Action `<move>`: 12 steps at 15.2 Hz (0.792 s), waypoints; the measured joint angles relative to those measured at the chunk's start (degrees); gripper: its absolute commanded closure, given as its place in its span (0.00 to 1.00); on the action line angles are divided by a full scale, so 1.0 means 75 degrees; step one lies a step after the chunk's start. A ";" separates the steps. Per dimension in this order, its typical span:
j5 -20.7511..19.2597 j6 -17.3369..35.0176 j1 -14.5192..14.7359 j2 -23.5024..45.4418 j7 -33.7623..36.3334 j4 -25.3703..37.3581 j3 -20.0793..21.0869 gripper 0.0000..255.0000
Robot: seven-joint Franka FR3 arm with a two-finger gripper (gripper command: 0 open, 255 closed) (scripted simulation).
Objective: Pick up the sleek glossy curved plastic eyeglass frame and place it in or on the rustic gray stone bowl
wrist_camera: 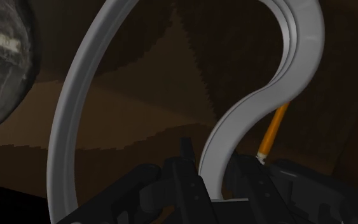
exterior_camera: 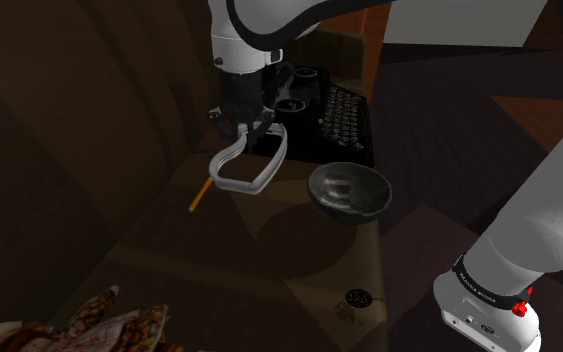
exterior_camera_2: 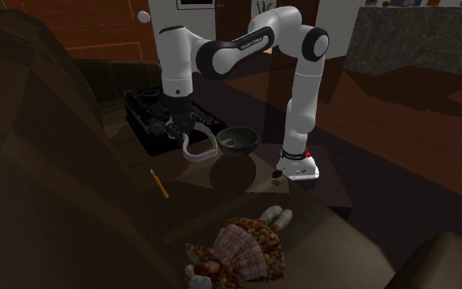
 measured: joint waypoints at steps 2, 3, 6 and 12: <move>-0.0014 -0.0227 -0.0001 0.0016 0.0019 0.0241 -0.0001 1.00; -0.0009 -0.0330 -0.0002 0.0005 0.0024 0.0334 -0.0002 1.00; 0.0118 -0.0523 -0.0046 -0.0212 -0.0078 0.0341 -0.0053 1.00; 0.1194 -0.0547 -0.0102 -0.2242 -0.1102 -0.1496 -0.0669 1.00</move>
